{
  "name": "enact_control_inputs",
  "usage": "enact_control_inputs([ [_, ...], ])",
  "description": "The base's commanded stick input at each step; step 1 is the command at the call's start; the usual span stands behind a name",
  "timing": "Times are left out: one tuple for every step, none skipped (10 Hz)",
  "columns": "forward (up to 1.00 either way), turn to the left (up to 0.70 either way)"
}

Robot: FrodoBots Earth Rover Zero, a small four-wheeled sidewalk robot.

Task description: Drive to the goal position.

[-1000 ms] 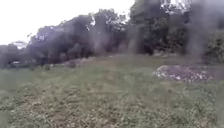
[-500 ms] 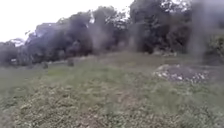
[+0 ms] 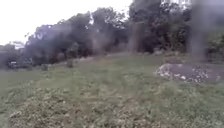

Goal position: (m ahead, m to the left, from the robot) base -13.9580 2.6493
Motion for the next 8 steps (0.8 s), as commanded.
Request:
enact_control_inputs([
  [0.45, 0.27],
  [0.45, 0.27],
  [0.45, 0.27],
  [0.45, 0.27],
  [0.45, 0.27],
  [0.45, 0.27],
  [0.45, 0.27],
  [0.45, 0.27],
])
